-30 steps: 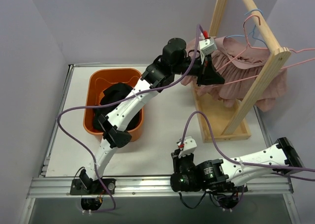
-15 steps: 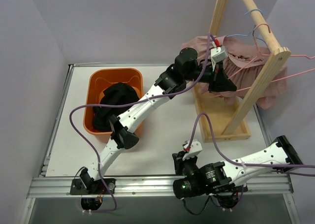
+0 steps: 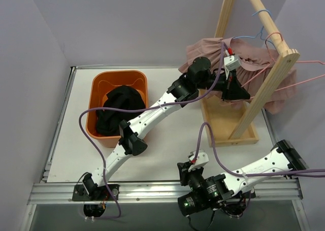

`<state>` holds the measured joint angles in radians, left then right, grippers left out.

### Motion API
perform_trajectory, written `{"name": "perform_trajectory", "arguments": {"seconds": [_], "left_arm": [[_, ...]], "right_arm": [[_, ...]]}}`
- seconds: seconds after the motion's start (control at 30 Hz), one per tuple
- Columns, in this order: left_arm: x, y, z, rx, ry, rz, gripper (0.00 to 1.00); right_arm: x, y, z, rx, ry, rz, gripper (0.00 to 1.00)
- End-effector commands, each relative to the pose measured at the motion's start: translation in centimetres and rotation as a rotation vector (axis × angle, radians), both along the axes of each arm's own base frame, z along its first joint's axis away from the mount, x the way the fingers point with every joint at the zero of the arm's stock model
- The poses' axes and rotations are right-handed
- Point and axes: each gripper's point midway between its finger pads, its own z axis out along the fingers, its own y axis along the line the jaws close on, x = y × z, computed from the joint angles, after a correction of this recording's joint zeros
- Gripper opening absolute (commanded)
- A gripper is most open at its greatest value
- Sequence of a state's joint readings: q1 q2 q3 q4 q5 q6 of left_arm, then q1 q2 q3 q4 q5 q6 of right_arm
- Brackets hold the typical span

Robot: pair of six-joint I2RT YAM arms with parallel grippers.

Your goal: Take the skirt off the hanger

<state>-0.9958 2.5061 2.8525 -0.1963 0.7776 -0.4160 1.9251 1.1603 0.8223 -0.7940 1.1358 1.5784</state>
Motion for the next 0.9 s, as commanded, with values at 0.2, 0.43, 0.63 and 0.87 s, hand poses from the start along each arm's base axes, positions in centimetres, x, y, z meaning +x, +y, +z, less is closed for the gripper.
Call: {"name": "perform_trajectory", "arguments": {"seconds": [0.2, 0.43, 0.63, 0.87], "left_arm": [[-2.3, -0.4, 0.3, -0.009, -0.021, -0.059, 0.02], [-4.3, 0.6, 3.5, -0.079, -0.041, -0.118, 0.02], [-5.0, 2.0, 7.0, -0.156, -0.06, -0.124, 0.02], [-4.8, 0.1, 3.1, -0.079, -0.013, -0.134, 0.02]], "right_arm": [[0.4, -0.6, 2.0, 0.109, -0.046, -0.038, 0.0], [0.2, -0.8, 2.0, 0.137, -0.047, -0.023, 0.0], [-0.1, -0.6, 2.4, 0.109, -0.062, -0.016, 0.0], [-0.2, -0.5, 3.0, 0.124, -0.084, -0.016, 0.0]]}}
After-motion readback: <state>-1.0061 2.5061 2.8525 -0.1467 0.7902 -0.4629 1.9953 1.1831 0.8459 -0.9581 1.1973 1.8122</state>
